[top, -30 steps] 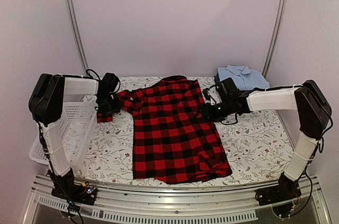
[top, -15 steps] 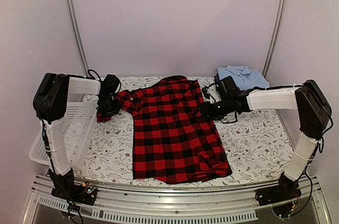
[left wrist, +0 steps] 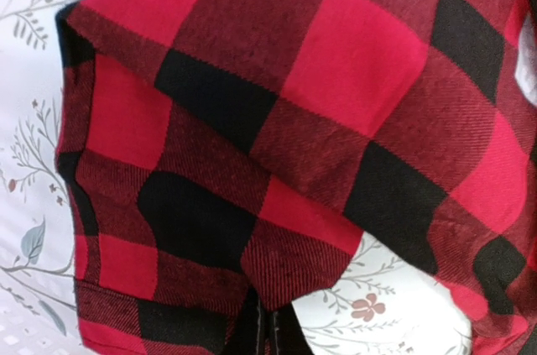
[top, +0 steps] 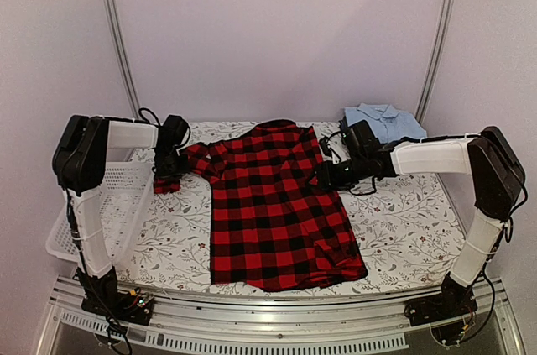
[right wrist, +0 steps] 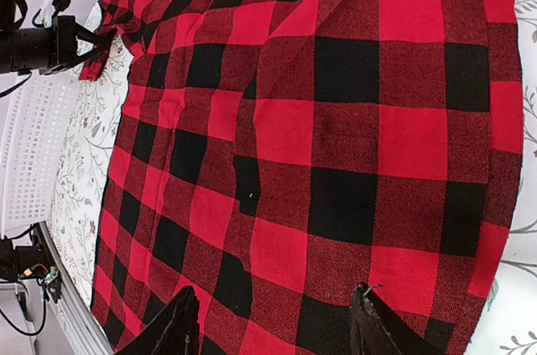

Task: Fold and stack the long sleeve shirts
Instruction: Pick up the sleeve from the corner of the board.

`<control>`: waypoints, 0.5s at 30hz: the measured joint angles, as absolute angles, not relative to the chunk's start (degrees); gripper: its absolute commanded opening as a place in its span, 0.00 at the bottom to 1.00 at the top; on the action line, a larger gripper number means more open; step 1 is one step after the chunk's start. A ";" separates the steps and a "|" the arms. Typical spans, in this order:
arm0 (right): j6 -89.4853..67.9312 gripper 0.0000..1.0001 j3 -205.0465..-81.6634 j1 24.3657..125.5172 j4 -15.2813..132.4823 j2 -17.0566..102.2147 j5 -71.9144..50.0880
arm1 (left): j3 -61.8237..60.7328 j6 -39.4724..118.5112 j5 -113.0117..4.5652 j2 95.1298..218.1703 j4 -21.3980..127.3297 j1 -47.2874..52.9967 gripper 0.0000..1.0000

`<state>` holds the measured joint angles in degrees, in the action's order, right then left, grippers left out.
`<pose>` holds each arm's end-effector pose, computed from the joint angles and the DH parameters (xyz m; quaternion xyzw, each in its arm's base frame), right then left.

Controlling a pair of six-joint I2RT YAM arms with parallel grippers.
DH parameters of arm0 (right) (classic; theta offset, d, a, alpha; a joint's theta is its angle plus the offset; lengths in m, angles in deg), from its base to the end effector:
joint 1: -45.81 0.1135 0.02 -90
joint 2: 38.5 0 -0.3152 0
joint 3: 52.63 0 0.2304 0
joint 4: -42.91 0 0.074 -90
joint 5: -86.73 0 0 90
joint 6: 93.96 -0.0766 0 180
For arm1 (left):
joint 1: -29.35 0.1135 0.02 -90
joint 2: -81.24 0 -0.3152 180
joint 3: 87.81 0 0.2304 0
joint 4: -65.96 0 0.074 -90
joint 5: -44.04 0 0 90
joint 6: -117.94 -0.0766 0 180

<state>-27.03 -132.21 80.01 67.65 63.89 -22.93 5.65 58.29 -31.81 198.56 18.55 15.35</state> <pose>0.3152 0.2454 0.2242 -0.1506 0.9082 0.3106 0.2368 0.4150 -0.0842 0.1599 -0.1591 0.9664 0.0516 0.1954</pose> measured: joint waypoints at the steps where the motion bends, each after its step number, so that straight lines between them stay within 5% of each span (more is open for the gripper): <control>1: -27.03 0.59 -132.23 80.01 67.72 63.89 -22.93 | 6.16 58.07 -31.79 198.60 18.33 15.35 0.00; 15: -26.99 0.60 -133.46 80.01 69.40 63.89 -22.87 | 15.47 54.16 -27.81 195.83 16.30 14.85 0.00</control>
